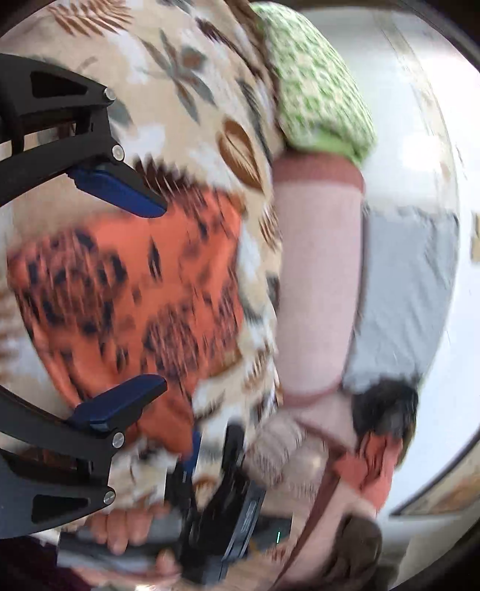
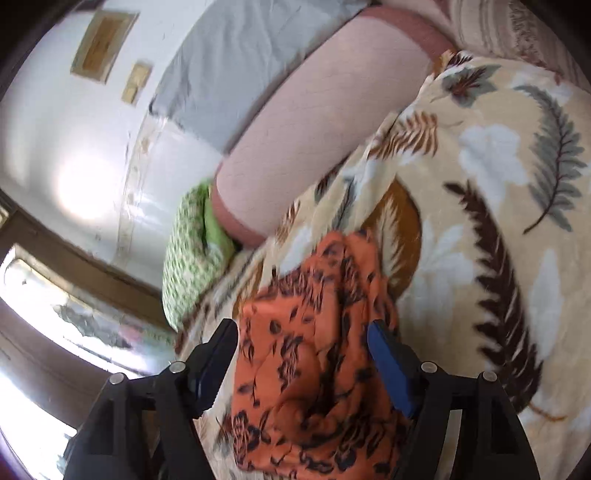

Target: Fold small clothes

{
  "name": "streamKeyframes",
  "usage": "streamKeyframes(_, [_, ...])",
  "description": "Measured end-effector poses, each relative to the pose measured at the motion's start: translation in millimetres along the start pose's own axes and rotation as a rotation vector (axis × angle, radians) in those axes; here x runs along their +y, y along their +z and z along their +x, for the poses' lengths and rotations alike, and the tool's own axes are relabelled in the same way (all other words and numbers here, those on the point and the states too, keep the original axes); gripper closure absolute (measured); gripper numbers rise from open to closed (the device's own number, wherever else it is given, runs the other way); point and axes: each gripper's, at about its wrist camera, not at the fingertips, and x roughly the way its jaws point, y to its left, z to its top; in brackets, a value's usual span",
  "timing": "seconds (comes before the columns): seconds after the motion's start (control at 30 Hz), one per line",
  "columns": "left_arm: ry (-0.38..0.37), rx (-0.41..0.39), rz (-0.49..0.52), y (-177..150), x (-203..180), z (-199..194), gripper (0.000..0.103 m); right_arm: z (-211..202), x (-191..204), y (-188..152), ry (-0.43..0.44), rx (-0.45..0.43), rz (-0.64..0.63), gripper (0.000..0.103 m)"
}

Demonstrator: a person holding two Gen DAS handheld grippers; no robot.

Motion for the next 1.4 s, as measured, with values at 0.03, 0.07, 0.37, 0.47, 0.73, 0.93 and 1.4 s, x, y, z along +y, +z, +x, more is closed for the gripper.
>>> streamKeyframes(0.03, [0.033, 0.017, -0.021, -3, 11, 4, 0.016, 4, 3, -5, -0.028, 0.02, -0.015, 0.027])
streamKeyframes(0.07, [0.063, 0.035, -0.037, -5, 20, 8, 0.016, 7, 5, -10, -0.05, 0.04, -0.033, 0.027])
streamKeyframes(0.37, [0.134, 0.195, -0.07, -33, 41, 37, 0.016, 40, 26, -58, -0.306, 0.155, -0.18, 0.084])
streamKeyframes(0.47, [0.119, 0.194, -0.078, -33, 43, 32, 0.016, 28, 36, -64, -0.322, 0.095, -0.207, 0.087])
streamKeyframes(0.73, [0.133, 0.222, 0.026, -39, 30, 41, 0.016, 15, 28, -80, -0.394, 0.112, -0.248, 0.083])
streamKeyframes(0.93, [0.111, 0.23, -0.023, -35, 36, 37, 0.016, -11, -2, -54, -0.284, 0.109, -0.028, 0.063])
streamKeyframes(1.4, [0.049, 0.304, -0.063, -46, 40, 57, 0.004, 4, 26, -90, -0.481, 0.177, -0.159, 0.069])
